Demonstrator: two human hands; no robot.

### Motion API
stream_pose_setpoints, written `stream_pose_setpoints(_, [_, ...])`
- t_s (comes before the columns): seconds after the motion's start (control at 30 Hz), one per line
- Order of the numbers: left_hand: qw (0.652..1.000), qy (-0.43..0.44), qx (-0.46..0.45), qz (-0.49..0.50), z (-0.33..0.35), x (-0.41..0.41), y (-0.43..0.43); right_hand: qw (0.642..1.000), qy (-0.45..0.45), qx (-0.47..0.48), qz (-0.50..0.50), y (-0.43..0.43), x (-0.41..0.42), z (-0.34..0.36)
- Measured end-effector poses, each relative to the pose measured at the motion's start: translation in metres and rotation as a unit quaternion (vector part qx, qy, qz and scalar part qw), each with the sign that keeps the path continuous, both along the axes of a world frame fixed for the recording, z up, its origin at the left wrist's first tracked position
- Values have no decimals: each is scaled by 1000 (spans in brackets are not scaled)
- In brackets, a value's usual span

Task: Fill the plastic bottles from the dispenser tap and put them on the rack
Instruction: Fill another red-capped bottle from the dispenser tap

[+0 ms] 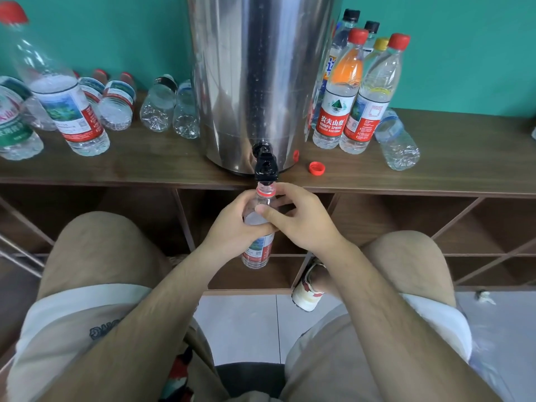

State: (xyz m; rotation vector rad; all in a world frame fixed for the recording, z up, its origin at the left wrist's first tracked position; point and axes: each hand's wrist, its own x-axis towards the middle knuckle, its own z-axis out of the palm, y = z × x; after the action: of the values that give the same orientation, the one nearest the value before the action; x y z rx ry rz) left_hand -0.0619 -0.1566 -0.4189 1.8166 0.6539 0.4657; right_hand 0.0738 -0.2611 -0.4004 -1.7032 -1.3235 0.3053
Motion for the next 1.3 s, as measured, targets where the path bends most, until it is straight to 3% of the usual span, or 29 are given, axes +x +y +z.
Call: stream_pose_setpoints(1.3, [999,45,7,-10,-9,1,0,999,-3,-41,1,2,9,-11])
